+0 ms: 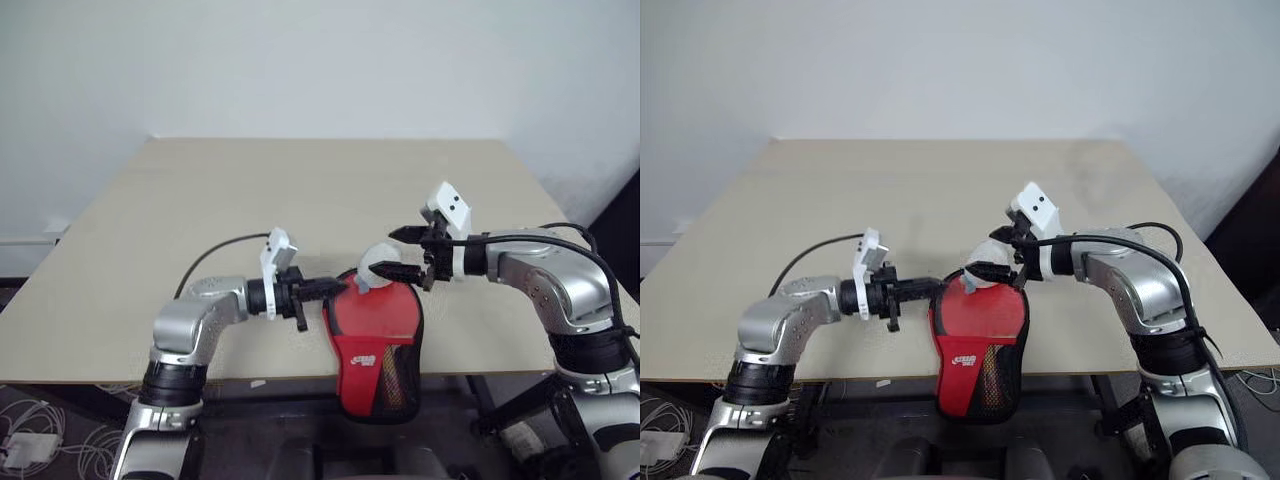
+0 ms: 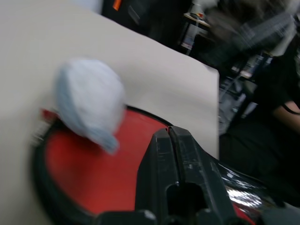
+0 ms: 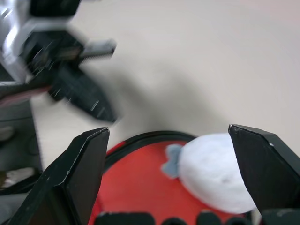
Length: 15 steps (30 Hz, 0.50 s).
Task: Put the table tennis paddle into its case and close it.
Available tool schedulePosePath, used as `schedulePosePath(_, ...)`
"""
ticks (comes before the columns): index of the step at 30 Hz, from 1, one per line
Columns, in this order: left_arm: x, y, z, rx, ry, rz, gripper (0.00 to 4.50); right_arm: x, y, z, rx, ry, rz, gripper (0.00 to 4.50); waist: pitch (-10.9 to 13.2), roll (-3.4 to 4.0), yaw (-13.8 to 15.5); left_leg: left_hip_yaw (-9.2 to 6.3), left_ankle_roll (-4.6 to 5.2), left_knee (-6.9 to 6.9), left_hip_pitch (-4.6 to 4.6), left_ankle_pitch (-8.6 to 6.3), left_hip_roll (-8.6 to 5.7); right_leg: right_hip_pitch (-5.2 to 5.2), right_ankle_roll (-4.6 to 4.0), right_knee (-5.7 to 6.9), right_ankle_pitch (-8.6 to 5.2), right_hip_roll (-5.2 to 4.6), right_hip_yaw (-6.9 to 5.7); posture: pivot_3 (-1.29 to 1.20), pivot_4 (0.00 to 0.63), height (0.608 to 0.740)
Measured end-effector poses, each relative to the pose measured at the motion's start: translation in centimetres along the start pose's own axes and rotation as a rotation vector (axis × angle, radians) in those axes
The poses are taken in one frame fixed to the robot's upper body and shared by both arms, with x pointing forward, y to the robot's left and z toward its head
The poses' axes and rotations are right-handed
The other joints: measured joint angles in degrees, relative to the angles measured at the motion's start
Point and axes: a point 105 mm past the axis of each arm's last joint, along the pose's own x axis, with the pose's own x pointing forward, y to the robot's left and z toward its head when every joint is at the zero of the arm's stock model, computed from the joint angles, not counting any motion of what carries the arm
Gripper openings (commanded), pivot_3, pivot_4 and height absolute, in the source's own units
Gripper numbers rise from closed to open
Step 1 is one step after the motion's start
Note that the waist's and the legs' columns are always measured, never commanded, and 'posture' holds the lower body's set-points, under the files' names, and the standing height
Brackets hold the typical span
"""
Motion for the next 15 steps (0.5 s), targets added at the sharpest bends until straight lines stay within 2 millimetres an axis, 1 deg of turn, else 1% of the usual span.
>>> schedulePosePath(3,1.0,-0.5,-0.6,0.004,0.012,0.000,0.02,0.7,-1.7,-0.1,-0.027,0.010,-0.068,4.50,0.00,0.00,0.01,0.00,0.00,0.01,0.00,0.00,0.00,0.01,0.00,0.00,0.00,0.00,-0.01,0.00,0.000,0.740)
schedulePosePath(6,1.6,-0.4,-0.7,0.039,0.014,0.019,0.02,2.1,-2.3,-1.6,-0.023,0.046,-0.093,4.50,0.00,0.00,0.00,0.01,0.00,0.00,0.00,0.00,0.00,0.00,-0.01,0.00,0.00,0.02,0.00,0.00,0.000,0.740)
schedulePosePath(10,2.0,0.2,-1.3,0.063,0.028,0.056,0.02,3.9,-2.3,-3.6,-0.010,0.092,-0.085,4.50,0.01,0.03,-0.01,0.01,0.00,-0.01,-0.01,0.00,0.00,-0.03,-0.01,0.02,0.00,0.02,0.02,0.00,0.000,0.740)
schedulePosePath(15,2.1,0.5,-1.8,0.053,0.030,0.091,0.02,5.1,-2.3,-5.6,-0.032,0.150,-0.065,4.50,0.01,0.03,-0.02,0.02,0.00,0.01,0.00,0.00,0.00,-0.01,-0.01,0.01,0.01,0.01,0.02,0.00,0.000,0.740)
